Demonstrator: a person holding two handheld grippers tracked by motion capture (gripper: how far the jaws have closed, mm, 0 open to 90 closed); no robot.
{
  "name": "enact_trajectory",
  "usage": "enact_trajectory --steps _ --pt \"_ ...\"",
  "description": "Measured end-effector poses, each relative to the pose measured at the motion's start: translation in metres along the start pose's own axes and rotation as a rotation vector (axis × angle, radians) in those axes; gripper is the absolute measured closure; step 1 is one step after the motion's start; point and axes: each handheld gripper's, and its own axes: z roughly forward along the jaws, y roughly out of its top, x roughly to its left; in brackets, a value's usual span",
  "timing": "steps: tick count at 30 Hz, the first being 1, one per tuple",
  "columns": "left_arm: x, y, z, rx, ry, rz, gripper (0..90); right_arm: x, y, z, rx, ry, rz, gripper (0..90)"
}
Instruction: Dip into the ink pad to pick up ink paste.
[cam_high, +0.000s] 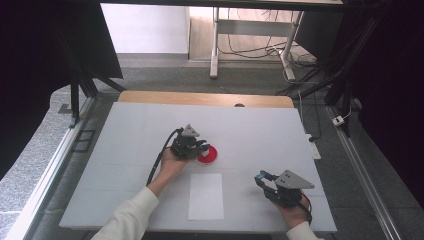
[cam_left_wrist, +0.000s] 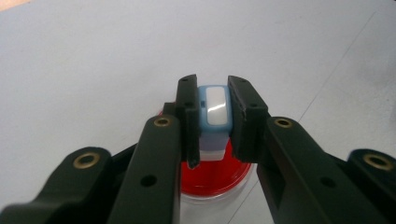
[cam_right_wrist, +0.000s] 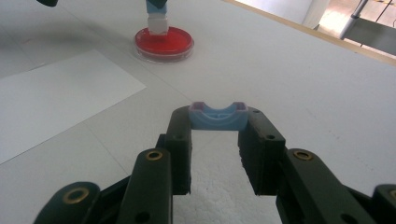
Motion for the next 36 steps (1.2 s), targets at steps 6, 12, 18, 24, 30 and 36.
enact_trajectory --steps 6,12,18,24,30,36 --pt "0.0011 -0.0002 0.0007 0.011 -0.006 -0.001 75.0 0.0001 0.0001 0.0000 0.000 -0.002 -0.002 65.4" --pt "0.0012 -0.0012 0.0037 0.035 0.007 0.002 75.0 0.0003 0.0002 -0.0001 0.000 -0.003 -0.004 65.4" --pt "0.0006 -0.0010 0.0041 0.036 0.009 0.011 75.0 0.0002 0.0003 -0.0002 -0.001 -0.003 -0.004 65.4" --pt "0.0007 -0.0013 0.0044 0.037 0.007 0.011 75.0 0.0003 0.0003 -0.0004 -0.002 -0.002 -0.005 65.4" --pt "-0.0006 -0.0011 0.0055 0.038 0.013 0.008 75.0 0.0005 0.0003 -0.0002 -0.002 -0.001 -0.007 65.4" --pt "-0.0039 -0.0009 0.0084 0.055 0.031 0.033 75.2 0.0006 0.0002 0.0002 -0.003 -0.002 -0.006 65.4"
